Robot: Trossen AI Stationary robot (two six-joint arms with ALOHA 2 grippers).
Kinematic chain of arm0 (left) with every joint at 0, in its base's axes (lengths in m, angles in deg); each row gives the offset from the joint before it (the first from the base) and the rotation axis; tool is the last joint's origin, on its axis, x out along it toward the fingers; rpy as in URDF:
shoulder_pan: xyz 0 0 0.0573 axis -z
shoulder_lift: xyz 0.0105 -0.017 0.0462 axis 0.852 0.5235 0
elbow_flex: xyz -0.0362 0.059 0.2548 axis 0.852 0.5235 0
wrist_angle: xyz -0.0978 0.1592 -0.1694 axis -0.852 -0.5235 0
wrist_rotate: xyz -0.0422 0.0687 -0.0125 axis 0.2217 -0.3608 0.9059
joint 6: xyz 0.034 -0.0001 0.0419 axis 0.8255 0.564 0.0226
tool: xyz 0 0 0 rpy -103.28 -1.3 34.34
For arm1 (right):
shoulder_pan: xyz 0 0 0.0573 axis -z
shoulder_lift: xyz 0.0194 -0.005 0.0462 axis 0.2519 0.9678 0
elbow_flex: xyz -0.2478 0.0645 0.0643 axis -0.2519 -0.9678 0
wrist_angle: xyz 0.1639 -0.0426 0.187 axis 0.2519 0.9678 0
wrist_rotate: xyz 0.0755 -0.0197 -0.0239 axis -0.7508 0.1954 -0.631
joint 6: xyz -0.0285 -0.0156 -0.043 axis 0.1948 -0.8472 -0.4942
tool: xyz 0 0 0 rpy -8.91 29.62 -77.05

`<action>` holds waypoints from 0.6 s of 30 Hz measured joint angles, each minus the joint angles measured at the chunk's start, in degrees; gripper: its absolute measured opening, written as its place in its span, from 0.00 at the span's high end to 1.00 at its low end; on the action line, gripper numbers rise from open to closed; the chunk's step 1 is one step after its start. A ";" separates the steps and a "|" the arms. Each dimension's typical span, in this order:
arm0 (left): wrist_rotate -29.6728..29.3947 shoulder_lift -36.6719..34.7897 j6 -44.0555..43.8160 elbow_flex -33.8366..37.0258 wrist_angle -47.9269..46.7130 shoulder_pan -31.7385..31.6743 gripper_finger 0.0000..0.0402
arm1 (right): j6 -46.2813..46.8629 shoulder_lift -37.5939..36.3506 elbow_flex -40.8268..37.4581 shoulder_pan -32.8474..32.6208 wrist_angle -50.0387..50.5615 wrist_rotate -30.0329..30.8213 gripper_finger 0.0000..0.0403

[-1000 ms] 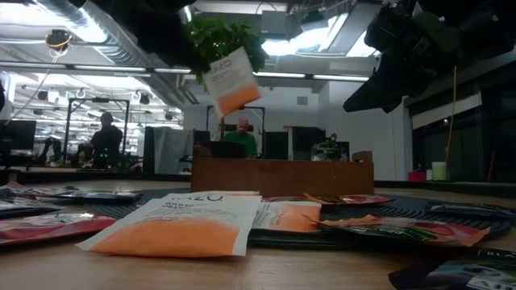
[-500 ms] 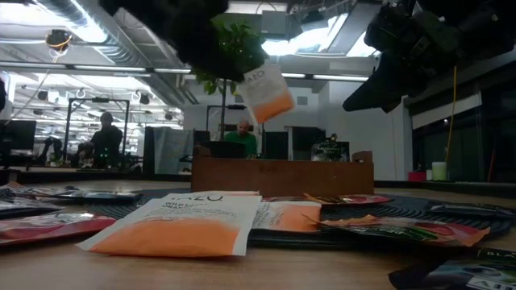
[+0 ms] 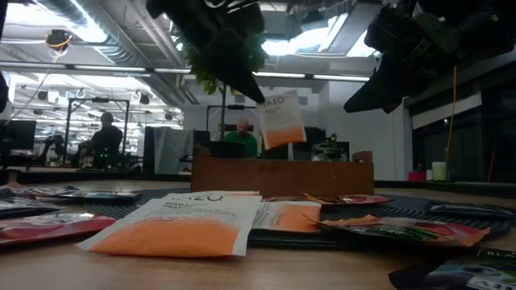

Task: Pick & Place Tea
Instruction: Put the white tea bag into the middle of the wooden organizer

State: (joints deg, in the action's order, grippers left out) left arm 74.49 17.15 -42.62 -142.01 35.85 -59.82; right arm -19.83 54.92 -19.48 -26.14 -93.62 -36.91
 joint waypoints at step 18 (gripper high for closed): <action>-4.77 5.85 2.17 -1.79 -0.98 -0.24 1.00 | -0.17 -0.01 0.00 -0.01 0.86 -0.01 0.90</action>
State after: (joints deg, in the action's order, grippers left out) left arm 69.72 23.00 -40.45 -143.80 34.87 -60.06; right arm -20.01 54.91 -19.48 -26.15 -92.76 -36.92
